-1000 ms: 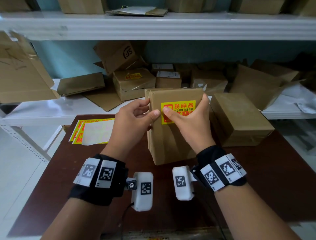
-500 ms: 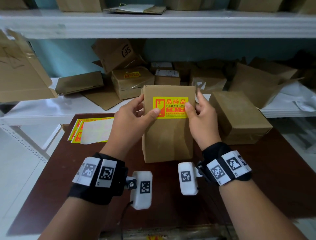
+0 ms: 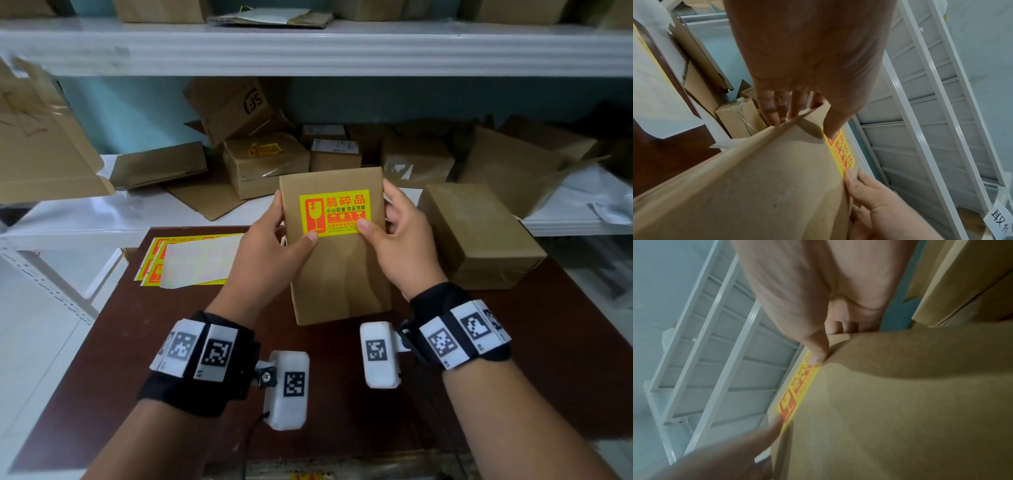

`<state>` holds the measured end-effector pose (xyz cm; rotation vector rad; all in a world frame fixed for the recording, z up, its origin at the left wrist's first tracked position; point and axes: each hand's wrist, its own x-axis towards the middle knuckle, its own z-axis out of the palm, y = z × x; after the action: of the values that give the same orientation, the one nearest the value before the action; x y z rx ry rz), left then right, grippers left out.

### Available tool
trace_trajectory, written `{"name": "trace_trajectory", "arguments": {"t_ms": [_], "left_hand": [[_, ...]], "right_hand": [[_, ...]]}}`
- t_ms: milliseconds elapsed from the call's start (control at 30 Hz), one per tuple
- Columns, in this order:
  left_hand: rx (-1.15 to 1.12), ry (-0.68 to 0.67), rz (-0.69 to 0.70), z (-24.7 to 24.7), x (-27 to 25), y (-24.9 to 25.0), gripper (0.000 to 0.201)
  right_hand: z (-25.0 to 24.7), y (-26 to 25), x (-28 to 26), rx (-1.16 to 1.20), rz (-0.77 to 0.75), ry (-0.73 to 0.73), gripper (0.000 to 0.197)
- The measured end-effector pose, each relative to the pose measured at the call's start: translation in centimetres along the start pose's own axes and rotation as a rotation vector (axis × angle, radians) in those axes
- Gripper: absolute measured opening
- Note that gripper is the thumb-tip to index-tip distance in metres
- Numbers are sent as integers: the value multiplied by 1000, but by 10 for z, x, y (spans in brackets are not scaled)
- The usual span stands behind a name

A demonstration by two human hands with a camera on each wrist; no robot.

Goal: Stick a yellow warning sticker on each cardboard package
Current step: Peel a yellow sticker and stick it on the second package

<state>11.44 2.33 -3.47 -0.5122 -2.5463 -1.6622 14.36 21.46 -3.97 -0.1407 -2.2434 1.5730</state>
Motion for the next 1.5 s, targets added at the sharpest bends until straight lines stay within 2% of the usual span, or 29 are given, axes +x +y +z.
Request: {"name": "trace_trajectory", "arguments": {"t_ms": [133, 233, 300, 400, 467, 500, 567, 667, 733, 800, 833, 900, 1033, 1133, 1200, 1333, 1433, 1500], "left_hand": [[24, -32, -15, -1, 0, -3, 70], [-12, -50, -45, 2, -2, 1, 83], [-79, -59, -43, 5, -4, 5, 97], [-168, -58, -19, 10, -3, 7, 112], [-220, -32, 3, 13, 1, 11, 119], [-236, -3, 6, 15, 3, 13, 119], [-265, 62, 2, 22, 10, 19, 111], [-312, 115, -59, 40, 19, 30, 77], [-344, 115, -109, 54, 26, 34, 52], [-376, 94, -138, 69, 33, 36, 43], [-393, 74, -141, 75, 36, 36, 45], [-423, 27, -135, 86, 40, 37, 55], [-440, -70, -134, 102, 46, 36, 74], [-399, -143, -163, 107, 49, 34, 90], [-386, -174, -189, 109, 51, 33, 99], [-283, -193, -220, 110, 58, 37, 113], [-261, -202, -221, 115, 60, 42, 111], [-317, -172, -219, 118, 59, 43, 86]], "right_hand": [[-12, 6, 3, 73, -4, -58, 65], [-16, 9, 4, 116, -12, -59, 63], [-17, 8, 4, 180, 1, 6, 59], [-23, 3, 4, 266, 43, 162, 34], [-32, 2, 6, 285, 64, 170, 22], [-36, 2, 7, 290, 64, 145, 24], [-45, 3, 8, 286, 34, 70, 39], [-59, 7, 8, 310, 38, -21, 65], [-66, 8, 7, 324, 59, -24, 72], [-73, 12, 7, 346, 104, 45, 82], [-76, 14, 8, 355, 138, 89, 84], [-81, 17, 7, 362, 186, 149, 75], [-85, 26, 9, 212, 182, 140, 54], [-87, 28, 13, 7, 198, 71, 69], [-89, 29, 14, -29, 217, 55, 76], [-91, 25, 14, -74, 223, 153, 79], [-95, 25, 13, -150, 185, 293, 62], [-96, 23, 12, -168, 181, 335, 54]]}}
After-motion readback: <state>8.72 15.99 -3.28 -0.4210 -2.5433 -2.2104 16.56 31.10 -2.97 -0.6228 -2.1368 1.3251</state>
